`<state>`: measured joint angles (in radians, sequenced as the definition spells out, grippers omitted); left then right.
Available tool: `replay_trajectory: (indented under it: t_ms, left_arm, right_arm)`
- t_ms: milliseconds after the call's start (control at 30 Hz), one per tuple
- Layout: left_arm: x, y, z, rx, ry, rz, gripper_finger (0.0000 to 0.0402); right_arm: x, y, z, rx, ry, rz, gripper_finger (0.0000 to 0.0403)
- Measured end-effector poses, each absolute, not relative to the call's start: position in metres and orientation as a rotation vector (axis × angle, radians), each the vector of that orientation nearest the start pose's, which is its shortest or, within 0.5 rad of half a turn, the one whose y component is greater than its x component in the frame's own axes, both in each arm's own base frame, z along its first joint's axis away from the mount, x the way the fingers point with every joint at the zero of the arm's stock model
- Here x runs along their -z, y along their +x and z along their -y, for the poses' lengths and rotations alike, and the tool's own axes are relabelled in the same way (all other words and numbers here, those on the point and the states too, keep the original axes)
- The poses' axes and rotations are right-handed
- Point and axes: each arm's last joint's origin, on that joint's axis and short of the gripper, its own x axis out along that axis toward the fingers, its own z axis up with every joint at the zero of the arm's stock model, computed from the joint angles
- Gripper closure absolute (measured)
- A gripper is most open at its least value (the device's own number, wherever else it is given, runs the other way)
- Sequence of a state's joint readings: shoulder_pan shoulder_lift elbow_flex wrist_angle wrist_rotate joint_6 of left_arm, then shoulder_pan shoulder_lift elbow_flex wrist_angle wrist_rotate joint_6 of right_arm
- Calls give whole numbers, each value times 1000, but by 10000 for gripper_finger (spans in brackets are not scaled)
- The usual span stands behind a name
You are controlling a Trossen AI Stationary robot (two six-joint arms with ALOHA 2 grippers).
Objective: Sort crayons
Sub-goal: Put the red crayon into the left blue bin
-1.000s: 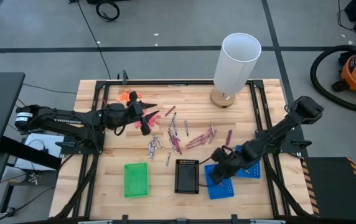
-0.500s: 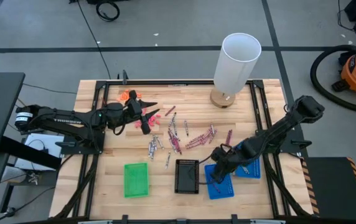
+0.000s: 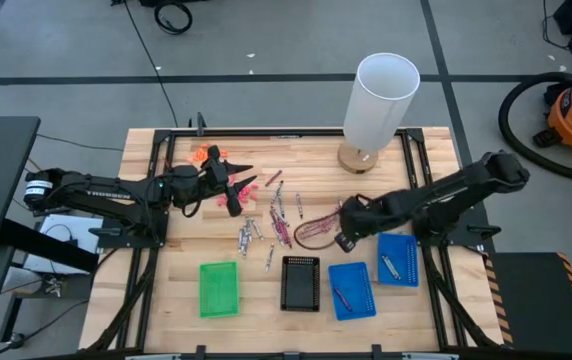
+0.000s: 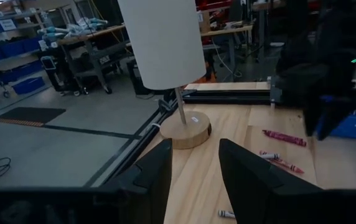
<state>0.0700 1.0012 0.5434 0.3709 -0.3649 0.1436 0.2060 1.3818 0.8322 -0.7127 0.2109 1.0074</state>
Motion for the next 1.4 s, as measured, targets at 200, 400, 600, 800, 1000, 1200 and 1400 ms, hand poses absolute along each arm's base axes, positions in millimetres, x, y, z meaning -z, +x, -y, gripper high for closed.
replay_trajectory:
  t_ms: [200, 400, 600, 800, 1000, 1200, 1400]
  left_arm:
    - [-261, 217, -26, -426, 154, -144, 257]
    - [-258, 217, -26, -425, 156, -167, 257]
    - [-257, 216, -26, -425, 138, -174, 257]
    - [-256, 216, -25, -424, 134, -183, 257]
    - [-256, 216, -25, -423, 135, -186, 257]
    - [-256, 216, -25, -423, 135, -187, 257]
    - [-256, 216, -25, -423, 136, -190, 257]
  right_arm:
    - [-177, 239, -21, 647, 634, -1259, 302]
    - [-172, 223, -10, 757, 637, -1449, 301]
    - [-166, 215, -3, 810, 632, -1474, 301]
    - [-151, 208, 3, 842, 666, -1453, 301]
    - [-145, 205, 6, 860, 672, -1443, 301]
    - [-145, 205, 8, 869, 671, -1430, 301]
    - [-149, 203, 11, 872, 681, -1417, 301]
